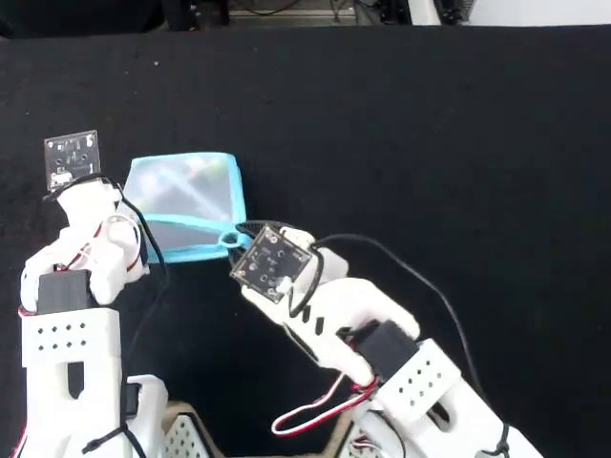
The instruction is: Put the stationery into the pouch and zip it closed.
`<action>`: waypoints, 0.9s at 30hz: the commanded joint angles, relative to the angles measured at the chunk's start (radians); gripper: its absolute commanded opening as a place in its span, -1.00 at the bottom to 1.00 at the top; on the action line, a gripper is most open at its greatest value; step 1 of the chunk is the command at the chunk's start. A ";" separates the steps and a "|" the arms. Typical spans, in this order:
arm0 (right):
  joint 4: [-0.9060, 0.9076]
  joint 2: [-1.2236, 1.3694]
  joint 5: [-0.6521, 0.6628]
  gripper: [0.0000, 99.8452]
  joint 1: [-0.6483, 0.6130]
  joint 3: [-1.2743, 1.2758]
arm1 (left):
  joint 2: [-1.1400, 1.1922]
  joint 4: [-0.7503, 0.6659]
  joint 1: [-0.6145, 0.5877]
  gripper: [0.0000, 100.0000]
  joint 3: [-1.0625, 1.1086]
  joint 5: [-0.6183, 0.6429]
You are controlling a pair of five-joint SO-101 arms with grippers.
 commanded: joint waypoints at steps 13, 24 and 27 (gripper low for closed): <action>-0.051 -0.039 -0.005 -0.98 -0.097 -0.070 | 0.005 -0.003 0.104 -0.93 0.018 0.008; -0.046 -0.045 -0.005 -0.98 -0.129 -0.091 | 0.005 -0.003 0.105 -0.93 0.018 0.008; -0.032 -0.045 -0.005 -0.98 -0.132 -0.108 | 0.005 -0.003 0.105 -0.93 0.018 0.008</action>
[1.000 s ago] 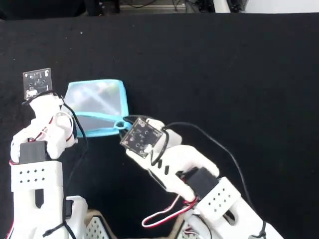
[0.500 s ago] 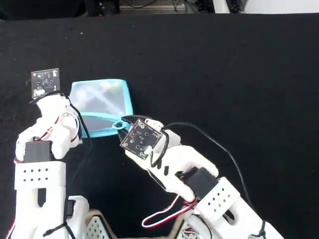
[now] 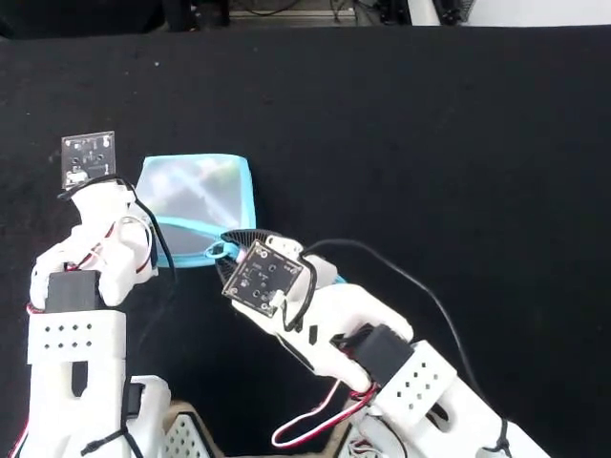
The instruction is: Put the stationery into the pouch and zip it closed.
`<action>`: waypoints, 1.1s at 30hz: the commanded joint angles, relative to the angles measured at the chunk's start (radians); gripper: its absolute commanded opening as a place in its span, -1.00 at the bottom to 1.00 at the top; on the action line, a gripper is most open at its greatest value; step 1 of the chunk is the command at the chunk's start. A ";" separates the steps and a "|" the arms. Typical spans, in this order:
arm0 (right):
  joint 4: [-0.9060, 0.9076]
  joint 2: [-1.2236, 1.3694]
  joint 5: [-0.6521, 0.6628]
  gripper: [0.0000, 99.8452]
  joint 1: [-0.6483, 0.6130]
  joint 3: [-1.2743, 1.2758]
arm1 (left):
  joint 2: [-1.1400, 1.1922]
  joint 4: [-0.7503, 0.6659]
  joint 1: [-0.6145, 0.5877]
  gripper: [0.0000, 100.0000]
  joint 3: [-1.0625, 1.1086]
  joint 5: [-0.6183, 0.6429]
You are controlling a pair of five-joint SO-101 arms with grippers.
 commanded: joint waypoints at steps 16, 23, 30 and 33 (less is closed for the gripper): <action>-0.012 -0.035 -0.005 -0.98 0.031 -0.104 | 0.005 0.009 0.022 -0.93 -0.013 0.008; 0.023 -0.022 -0.005 -0.98 0.034 -0.176 | 0.005 0.144 0.022 -0.93 -0.136 0.006; 0.176 0.147 0.003 -0.98 0.032 -0.366 | 0.005 0.230 -0.074 -0.73 -0.246 0.006; 0.178 0.216 0.005 -0.98 0.034 -0.418 | 0.005 0.210 -0.174 -0.60 -0.268 0.008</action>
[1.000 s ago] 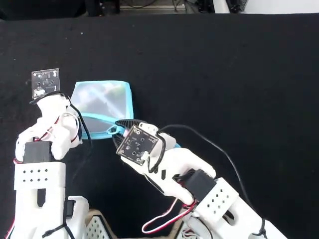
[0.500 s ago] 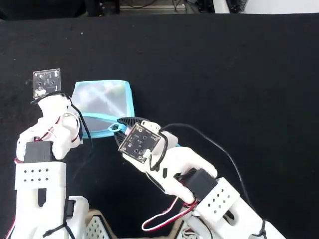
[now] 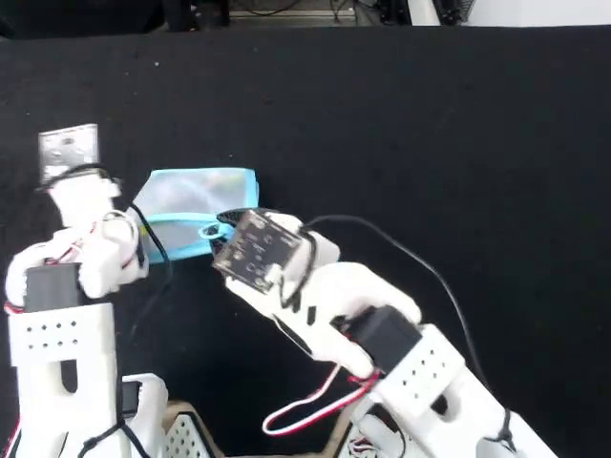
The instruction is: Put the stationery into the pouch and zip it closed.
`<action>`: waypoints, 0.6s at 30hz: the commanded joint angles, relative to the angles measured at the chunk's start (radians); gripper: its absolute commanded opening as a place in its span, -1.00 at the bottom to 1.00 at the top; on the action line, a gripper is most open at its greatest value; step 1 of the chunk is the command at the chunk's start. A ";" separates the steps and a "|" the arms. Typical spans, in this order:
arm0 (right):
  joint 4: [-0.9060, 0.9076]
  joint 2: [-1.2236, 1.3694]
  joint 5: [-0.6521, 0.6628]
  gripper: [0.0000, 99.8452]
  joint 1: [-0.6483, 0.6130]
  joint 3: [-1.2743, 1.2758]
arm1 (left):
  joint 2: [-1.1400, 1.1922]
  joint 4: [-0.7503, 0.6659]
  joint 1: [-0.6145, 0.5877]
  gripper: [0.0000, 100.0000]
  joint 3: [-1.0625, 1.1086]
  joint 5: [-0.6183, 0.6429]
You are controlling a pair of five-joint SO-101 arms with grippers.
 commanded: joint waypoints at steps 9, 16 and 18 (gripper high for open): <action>0.009 0.156 0.005 -0.98 0.009 -0.271 | -0.012 -0.046 -0.236 -0.54 -0.148 0.009; 0.011 0.194 0.005 -0.98 0.012 -0.355 | -0.012 -0.054 -0.254 -0.54 -0.236 0.012; 0.011 0.203 0.003 -0.98 0.040 -0.372 | -0.012 -0.068 -0.214 -0.54 -0.242 0.012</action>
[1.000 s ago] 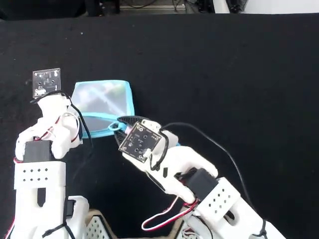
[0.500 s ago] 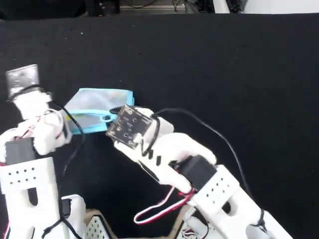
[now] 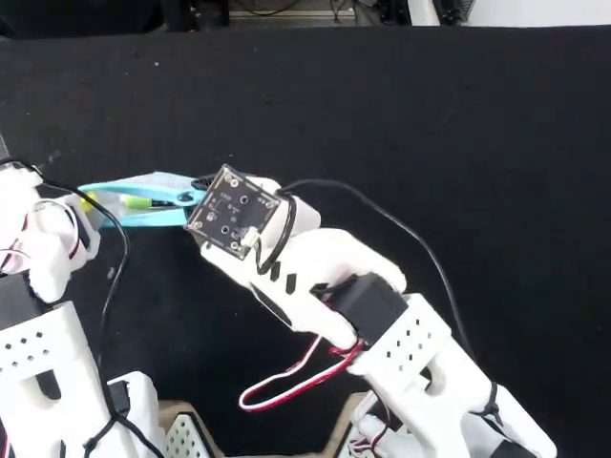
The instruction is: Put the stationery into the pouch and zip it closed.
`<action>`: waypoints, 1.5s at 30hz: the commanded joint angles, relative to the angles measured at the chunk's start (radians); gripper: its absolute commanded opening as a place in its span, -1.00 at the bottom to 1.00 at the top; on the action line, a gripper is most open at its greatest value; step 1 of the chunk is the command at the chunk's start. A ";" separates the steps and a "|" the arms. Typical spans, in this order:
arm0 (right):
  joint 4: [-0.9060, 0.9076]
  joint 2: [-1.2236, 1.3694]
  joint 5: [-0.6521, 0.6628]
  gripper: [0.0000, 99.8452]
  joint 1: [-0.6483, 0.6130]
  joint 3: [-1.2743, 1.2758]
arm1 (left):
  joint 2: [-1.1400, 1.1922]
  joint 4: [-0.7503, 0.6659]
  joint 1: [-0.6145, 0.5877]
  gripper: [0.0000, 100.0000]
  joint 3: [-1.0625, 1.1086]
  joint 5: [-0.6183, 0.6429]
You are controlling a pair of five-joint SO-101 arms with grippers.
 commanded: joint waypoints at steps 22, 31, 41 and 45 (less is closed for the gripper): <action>0.000 0.044 -0.005 -0.98 0.101 -0.159 | -0.278 0.009 0.018 -0.54 0.018 0.009; -0.009 0.044 0.002 -0.98 0.103 -0.160 | -0.761 -0.178 0.005 -0.54 0.341 0.006; -0.008 0.044 0.002 -0.98 0.103 -0.160 | -0.824 -0.247 0.234 -0.53 0.539 -0.058; -0.002 0.039 0.003 -0.98 0.100 -0.160 | -0.784 -0.384 0.255 -0.54 0.628 -0.060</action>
